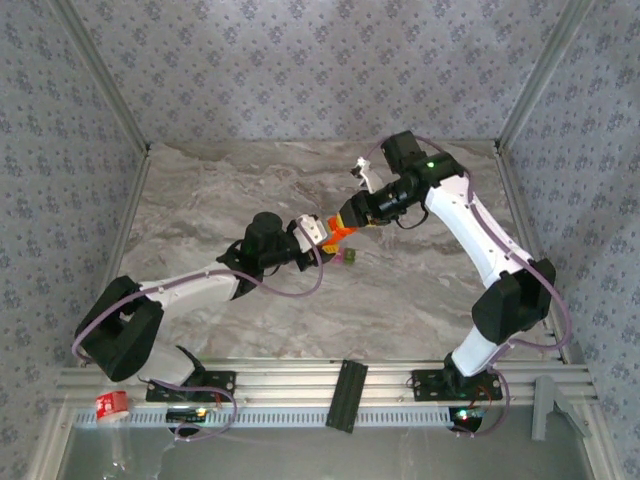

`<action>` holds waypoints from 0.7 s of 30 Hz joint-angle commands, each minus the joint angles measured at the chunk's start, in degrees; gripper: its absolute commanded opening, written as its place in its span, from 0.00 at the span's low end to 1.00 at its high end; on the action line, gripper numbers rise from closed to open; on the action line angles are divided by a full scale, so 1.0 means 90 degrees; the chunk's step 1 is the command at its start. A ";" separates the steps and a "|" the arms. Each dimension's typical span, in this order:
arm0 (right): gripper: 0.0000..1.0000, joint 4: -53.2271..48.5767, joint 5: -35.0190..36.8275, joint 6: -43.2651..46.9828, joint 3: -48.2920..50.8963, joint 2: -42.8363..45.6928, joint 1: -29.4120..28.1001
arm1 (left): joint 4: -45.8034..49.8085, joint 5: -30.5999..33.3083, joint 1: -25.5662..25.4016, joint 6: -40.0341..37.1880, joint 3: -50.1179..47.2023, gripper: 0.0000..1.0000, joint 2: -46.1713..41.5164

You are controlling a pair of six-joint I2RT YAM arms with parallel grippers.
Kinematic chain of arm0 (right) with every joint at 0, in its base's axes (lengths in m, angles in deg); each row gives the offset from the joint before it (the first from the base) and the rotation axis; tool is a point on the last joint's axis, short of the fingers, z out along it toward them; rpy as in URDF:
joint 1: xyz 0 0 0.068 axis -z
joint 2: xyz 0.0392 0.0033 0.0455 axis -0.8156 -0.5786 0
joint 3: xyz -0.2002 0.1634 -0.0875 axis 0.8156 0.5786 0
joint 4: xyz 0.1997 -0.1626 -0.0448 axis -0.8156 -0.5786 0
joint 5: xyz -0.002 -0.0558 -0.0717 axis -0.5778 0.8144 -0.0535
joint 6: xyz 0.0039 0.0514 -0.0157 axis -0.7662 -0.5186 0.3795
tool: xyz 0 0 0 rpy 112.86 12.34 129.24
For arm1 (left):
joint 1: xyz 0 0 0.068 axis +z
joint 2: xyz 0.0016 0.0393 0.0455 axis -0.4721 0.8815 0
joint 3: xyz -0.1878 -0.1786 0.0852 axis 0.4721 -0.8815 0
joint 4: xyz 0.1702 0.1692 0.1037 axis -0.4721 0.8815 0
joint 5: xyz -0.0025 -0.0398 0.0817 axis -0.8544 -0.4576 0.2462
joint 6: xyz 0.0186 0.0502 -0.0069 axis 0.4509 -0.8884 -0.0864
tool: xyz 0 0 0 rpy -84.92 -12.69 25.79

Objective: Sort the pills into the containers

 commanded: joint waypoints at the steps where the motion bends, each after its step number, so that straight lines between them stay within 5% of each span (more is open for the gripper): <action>1: 0.31 0.0003 -0.0208 0.0138 0.0043 -0.0100 -0.0076 | -0.0210 -0.0269 0.0018 0.0074 0.0110 0.00 -0.0258; 21: 0.31 0.0381 -0.0959 0.0061 0.0379 -0.0198 -0.0188 | -0.0588 -0.0142 -0.0043 0.0293 0.0109 0.00 -0.0307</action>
